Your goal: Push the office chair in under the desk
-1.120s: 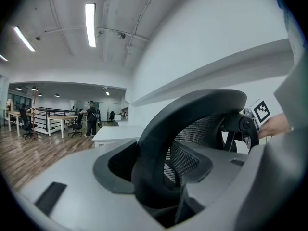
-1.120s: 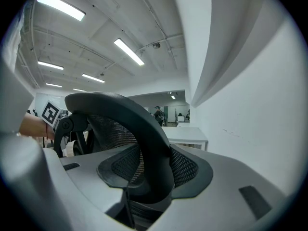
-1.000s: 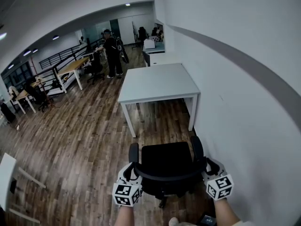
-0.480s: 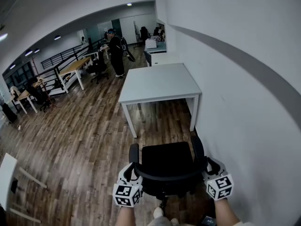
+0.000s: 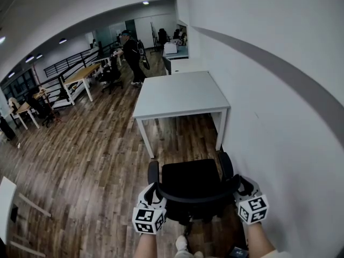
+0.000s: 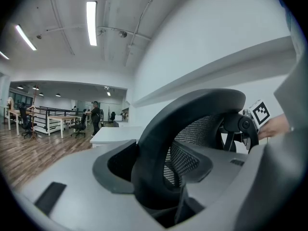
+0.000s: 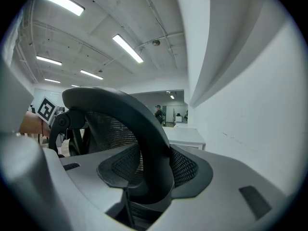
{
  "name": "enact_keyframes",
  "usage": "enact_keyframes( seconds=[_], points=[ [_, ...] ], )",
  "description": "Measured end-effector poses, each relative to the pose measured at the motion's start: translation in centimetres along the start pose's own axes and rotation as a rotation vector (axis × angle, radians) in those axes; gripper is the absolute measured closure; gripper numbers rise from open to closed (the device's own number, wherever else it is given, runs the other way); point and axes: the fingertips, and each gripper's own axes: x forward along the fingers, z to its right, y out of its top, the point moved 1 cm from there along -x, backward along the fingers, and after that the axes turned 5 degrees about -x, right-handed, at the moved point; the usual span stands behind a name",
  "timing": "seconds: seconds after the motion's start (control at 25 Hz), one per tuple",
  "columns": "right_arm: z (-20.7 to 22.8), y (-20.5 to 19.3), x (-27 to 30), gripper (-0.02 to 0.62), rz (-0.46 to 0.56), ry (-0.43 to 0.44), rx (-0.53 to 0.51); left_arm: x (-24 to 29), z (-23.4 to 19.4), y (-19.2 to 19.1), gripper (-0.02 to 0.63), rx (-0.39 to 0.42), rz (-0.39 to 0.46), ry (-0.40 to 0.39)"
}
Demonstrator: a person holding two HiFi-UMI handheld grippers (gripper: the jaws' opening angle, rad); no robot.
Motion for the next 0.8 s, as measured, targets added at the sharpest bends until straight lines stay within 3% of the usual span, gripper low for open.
enact_keyframes(
  seconds=[0.8],
  points=[
    [3.3, 1.2, 9.6, 0.387, -0.017, -0.059, 0.012, 10.0, -5.9, 2.1, 0.390, 0.010, -0.001, -0.066]
  ],
)
